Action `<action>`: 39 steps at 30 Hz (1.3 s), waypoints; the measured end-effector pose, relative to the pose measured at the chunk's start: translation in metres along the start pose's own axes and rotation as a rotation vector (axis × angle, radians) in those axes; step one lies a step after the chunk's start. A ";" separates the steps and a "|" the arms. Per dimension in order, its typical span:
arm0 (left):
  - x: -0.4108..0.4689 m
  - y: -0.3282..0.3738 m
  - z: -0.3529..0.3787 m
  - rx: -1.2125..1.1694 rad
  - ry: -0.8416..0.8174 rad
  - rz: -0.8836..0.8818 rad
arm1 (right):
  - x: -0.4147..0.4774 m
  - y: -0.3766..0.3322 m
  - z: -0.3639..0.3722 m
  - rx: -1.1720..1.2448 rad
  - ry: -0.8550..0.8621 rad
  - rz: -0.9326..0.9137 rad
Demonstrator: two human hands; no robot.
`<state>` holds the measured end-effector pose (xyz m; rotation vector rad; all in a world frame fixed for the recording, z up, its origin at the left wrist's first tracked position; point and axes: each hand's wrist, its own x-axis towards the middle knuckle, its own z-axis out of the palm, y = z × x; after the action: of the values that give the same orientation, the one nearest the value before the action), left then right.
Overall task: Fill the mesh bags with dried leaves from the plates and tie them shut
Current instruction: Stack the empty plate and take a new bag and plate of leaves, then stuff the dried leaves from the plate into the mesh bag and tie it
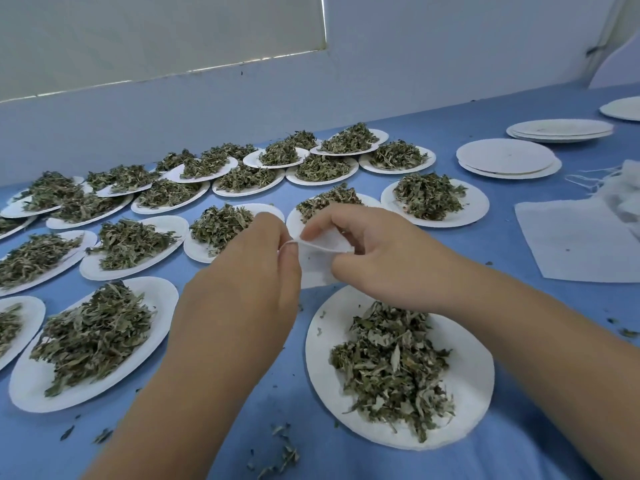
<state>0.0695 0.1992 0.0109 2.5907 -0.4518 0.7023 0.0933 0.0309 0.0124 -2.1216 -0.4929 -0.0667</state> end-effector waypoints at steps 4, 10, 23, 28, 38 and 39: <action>0.003 -0.011 0.000 -0.040 -0.075 0.099 | 0.001 0.001 -0.004 -0.058 -0.052 0.021; 0.006 -0.022 -0.002 -0.161 0.092 0.090 | -0.001 0.000 -0.020 -0.089 -0.048 0.027; 0.006 -0.015 -0.009 0.015 0.009 0.117 | -0.025 -0.016 -0.042 -0.483 -0.459 0.142; 0.006 -0.014 -0.003 0.010 -0.014 0.067 | -0.026 -0.013 -0.036 -0.594 -0.460 0.142; 0.004 -0.009 0.004 -0.012 -0.031 0.095 | -0.025 -0.008 -0.028 -0.622 -0.428 0.098; 0.004 -0.009 0.004 -0.004 -0.024 0.093 | -0.025 -0.008 -0.028 -0.622 -0.437 0.090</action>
<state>0.0780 0.2045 0.0076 2.5910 -0.5834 0.7014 0.0715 0.0047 0.0289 -2.7826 -0.6948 0.3449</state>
